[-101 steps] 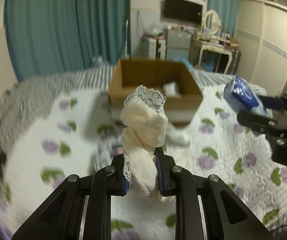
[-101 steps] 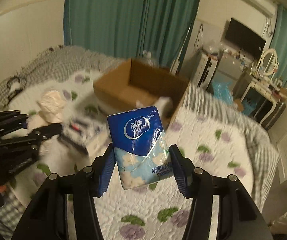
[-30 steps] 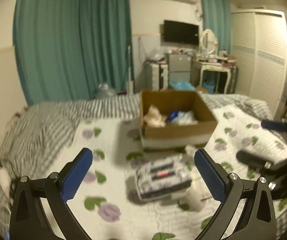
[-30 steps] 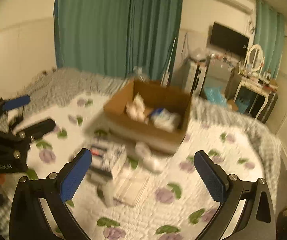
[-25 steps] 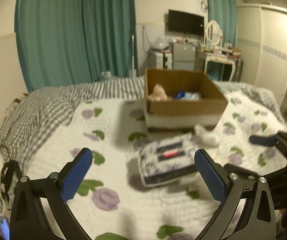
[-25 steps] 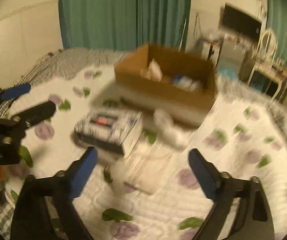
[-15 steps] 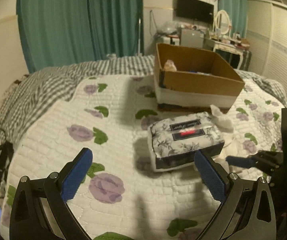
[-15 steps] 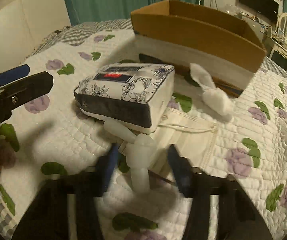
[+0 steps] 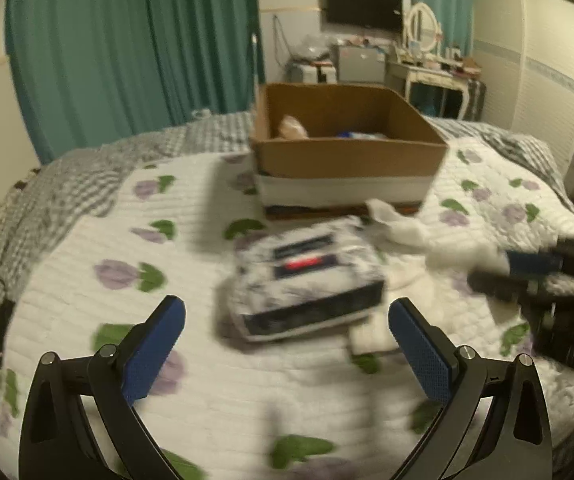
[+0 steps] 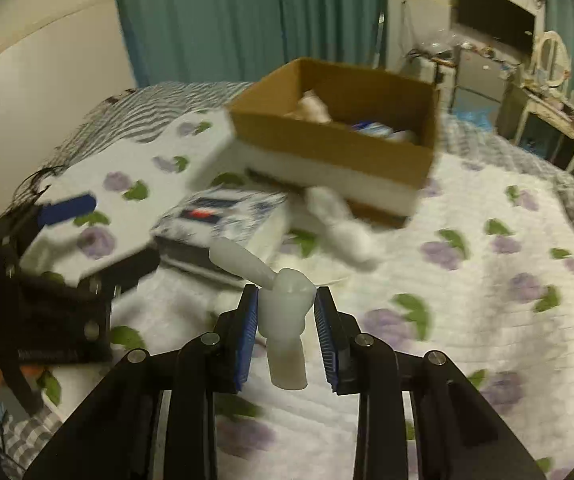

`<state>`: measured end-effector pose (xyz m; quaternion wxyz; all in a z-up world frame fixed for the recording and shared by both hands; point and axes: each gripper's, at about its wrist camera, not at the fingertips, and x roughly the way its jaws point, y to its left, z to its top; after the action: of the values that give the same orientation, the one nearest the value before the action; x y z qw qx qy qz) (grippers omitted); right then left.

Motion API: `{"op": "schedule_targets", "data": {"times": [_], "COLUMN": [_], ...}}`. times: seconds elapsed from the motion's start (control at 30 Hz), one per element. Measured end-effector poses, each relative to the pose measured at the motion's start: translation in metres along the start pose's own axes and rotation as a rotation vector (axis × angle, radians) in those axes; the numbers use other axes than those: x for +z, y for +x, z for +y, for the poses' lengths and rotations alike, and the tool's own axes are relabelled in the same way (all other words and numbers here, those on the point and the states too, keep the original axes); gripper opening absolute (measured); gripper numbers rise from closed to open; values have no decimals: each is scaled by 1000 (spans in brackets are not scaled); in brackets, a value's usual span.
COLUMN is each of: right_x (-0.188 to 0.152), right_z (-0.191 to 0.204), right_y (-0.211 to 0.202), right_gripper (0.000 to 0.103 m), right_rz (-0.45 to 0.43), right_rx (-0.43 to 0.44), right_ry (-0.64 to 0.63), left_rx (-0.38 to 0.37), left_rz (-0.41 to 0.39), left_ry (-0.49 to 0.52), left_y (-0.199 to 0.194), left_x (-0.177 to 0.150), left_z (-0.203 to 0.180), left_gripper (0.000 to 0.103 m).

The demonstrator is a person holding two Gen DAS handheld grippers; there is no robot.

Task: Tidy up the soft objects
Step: 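Grasp the white face mask with the left tool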

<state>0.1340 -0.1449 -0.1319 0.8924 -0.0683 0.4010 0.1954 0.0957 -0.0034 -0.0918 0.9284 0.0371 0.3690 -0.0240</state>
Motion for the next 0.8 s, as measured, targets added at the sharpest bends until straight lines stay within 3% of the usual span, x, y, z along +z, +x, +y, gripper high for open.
{"op": "schedule_targets", "data": {"times": [0.1,0.17,0.2,0.3,0.67,0.77,0.8], "right_x": [4,2,1,-10,-27,-28,-28], "right_z": [-22,-41,-47,-64,-79,-80,-79], "right_y": [-5,-8,-7,2,22,25,26], "right_gripper": [28,28,28,28,28,28,28], "right_rz": [13,25,27,34,61,69,70], "right_rx": [-69,-97,-98,-83,-34,-36,-38], "right_ry": [-5,16,32,91,162,168,166], "left_rx": [-42,-62,-74,-101,-127,-125,-127], "left_rz": [17,30,44,112,273,265,262], "left_ry": [-4,1,8,21,-48,-47,-49], "left_y": [5,11,16,35,99,102,100], "left_x": [0,-1,-1,-7,-18,-20,-20], "left_z": [-22,-36,-42,-60,-79,-78,-77], "left_gripper": [102,95,90,87,86,73,64]}}
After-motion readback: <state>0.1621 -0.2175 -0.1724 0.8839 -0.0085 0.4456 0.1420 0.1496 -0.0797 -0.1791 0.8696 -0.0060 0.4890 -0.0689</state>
